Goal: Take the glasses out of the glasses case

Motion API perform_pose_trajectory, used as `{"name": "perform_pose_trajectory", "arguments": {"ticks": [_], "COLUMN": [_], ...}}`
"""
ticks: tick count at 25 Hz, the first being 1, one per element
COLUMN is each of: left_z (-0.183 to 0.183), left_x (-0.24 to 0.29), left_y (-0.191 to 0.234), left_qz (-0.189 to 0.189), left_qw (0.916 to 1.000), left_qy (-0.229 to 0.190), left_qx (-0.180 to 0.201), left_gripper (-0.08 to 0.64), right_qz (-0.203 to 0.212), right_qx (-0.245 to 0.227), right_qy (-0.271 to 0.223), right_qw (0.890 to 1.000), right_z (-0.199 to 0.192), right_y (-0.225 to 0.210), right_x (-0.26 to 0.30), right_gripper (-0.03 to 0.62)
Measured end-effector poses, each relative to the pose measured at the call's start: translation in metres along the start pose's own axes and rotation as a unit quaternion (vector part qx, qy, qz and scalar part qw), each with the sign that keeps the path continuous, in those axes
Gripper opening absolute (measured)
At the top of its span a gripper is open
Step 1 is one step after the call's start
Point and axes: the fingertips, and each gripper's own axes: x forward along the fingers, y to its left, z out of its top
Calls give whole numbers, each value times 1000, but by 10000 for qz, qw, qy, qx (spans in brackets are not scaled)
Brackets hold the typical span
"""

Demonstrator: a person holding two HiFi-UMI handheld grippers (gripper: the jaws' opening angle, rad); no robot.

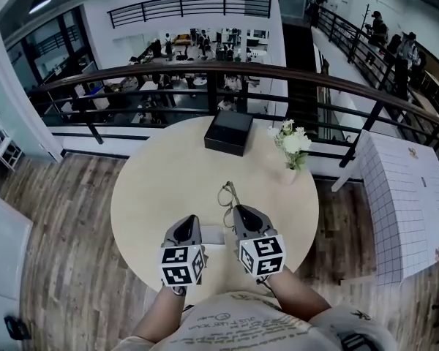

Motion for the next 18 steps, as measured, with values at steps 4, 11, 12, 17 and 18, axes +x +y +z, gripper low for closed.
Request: {"name": "perform_pose_trajectory", "arguments": {"ticks": [4, 11, 12, 17, 18], "left_z": [-8, 0, -5, -10, -10], "left_x": [21, -5, -2, -1, -6], "left_y": [-18, -6, -11, -16, -15], "left_qz": [-43, -129, -123, -90, -84], "left_qw": [10000, 9998, 9998, 9999, 9999], "left_qy": [30, 25, 4, -69, -81], "left_qx": [52, 142, 137, 126, 127], "left_gripper": [14, 14, 14, 14, 14], "right_qz": [114, 158, 172, 203, 202], "right_qx": [55, 105, 92, 59, 57], "right_qy": [-22, -34, -28, 8, 5], "right_qw": [9999, 9998, 9998, 9998, 9998], "right_z": [-8, 1, -5, -15, -15], "right_y": [-21, 9, 2, -3, 0], "right_x": [0, -4, -6, -9, -13], "right_gripper": [28, 28, 28, 28, 29]}}
